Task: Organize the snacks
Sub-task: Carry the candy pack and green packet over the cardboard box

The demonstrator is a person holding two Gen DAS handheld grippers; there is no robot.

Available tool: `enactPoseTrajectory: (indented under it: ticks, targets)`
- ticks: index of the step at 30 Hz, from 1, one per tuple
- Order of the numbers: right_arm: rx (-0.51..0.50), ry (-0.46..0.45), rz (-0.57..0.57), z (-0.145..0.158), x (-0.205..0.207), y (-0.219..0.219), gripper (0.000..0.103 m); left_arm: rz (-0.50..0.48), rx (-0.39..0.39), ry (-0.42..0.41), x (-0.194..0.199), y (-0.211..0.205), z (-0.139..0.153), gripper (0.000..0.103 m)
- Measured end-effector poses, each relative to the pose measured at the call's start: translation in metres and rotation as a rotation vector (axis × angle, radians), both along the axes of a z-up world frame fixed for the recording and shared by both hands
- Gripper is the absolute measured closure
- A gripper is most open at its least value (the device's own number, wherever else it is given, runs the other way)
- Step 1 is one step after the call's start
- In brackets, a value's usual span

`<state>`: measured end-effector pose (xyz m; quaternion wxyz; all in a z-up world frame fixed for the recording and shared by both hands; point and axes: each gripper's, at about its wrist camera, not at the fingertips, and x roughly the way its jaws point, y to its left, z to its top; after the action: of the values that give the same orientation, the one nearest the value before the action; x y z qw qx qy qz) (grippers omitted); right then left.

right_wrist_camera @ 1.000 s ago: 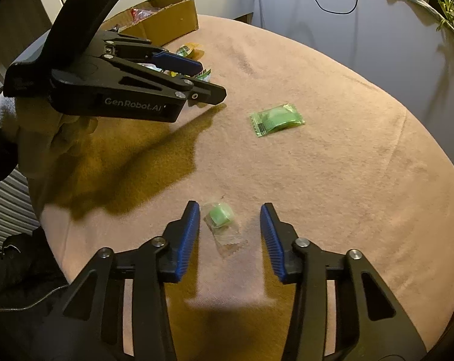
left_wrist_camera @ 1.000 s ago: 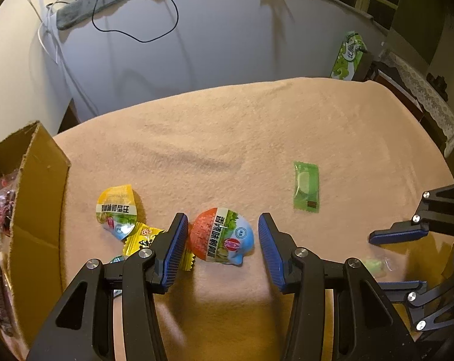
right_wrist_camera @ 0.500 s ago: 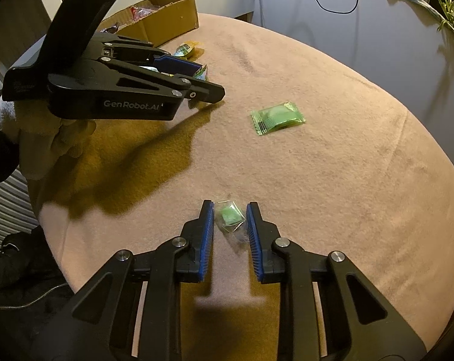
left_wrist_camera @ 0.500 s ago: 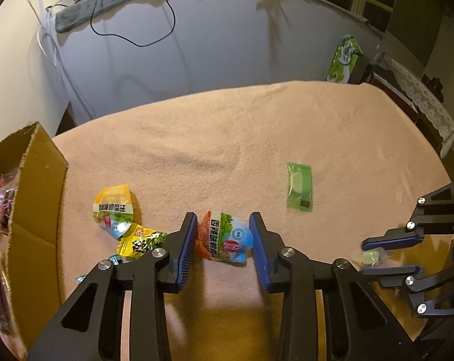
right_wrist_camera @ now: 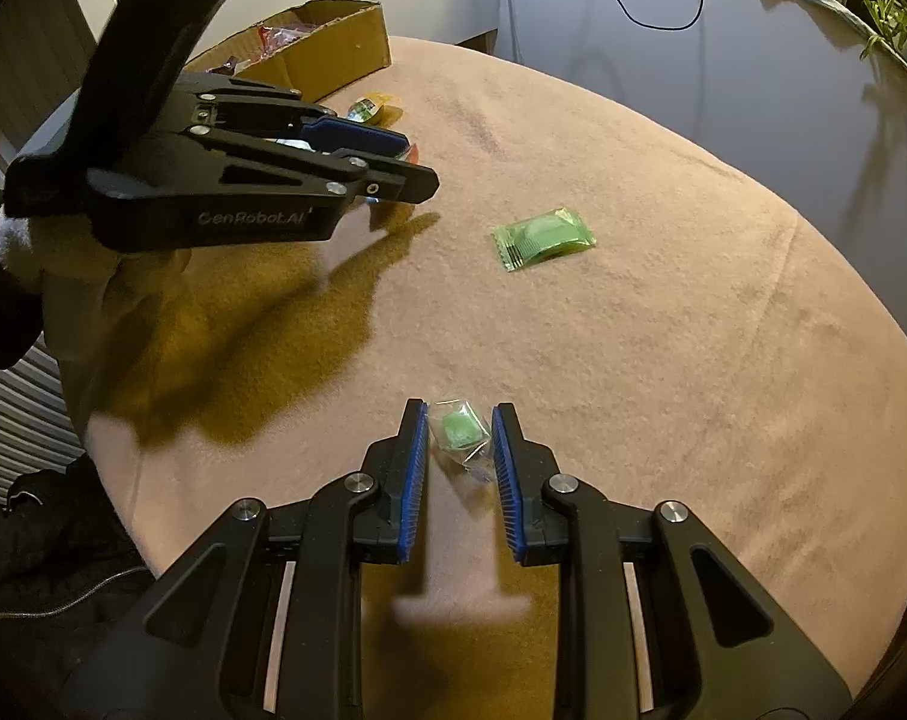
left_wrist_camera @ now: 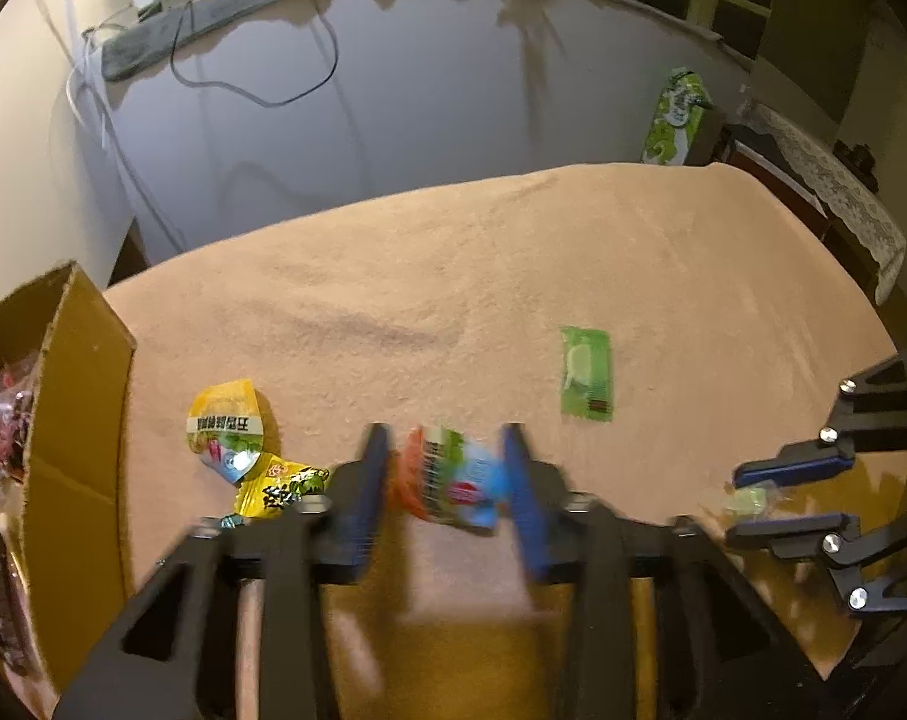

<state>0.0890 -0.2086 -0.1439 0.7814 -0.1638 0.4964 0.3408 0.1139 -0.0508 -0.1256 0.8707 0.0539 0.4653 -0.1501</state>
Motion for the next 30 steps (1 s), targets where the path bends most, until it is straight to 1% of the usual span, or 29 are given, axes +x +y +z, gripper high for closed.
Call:
enactPoseTrajectory:
  ticks: [1,5,7,8,9,15,18,23,30]
  targets:
    - [0.001,0.0,-0.001,0.0,0.001,0.0,0.08,0.009,0.006,-0.005,0.001,0.001,-0.002,0.052]
    - [0.003,0.002,-0.007,0.0,0.004,-0.004,0.08,0.0,0.0,0.014,0.001,-0.001,-0.009,0.052]
    - [0.001,0.004,-0.012,-0.002,0.005,-0.005,0.08,-0.012,0.01,0.002,-0.003,-0.005,-0.009,0.052]
    - [0.001,0.006,-0.015,-0.002,0.005,-0.004,0.08,-0.015,0.01,-0.002,-0.005,-0.005,-0.009,0.058]
    - [0.001,0.007,-0.018,-0.003,0.005,-0.004,0.08,-0.015,0.01,-0.005,-0.005,-0.005,-0.009,0.06]
    - [0.007,0.002,-0.028,-0.001,0.007,-0.004,0.08,-0.009,-0.011,-0.003,-0.011,-0.003,-0.005,0.064]
    - [0.014,-0.008,-0.033,0.004,0.006,-0.005,0.08,-0.005,-0.016,-0.023,-0.016,-0.001,0.001,0.065]
    - [0.026,-0.021,-0.038,0.015,0.004,-0.005,0.08,0.007,-0.038,-0.062,-0.023,0.008,0.022,0.065]
    - [0.043,-0.057,-0.006,0.037,0.003,0.01,0.08,0.05,-0.053,-0.12,-0.037,0.034,0.047,0.065]
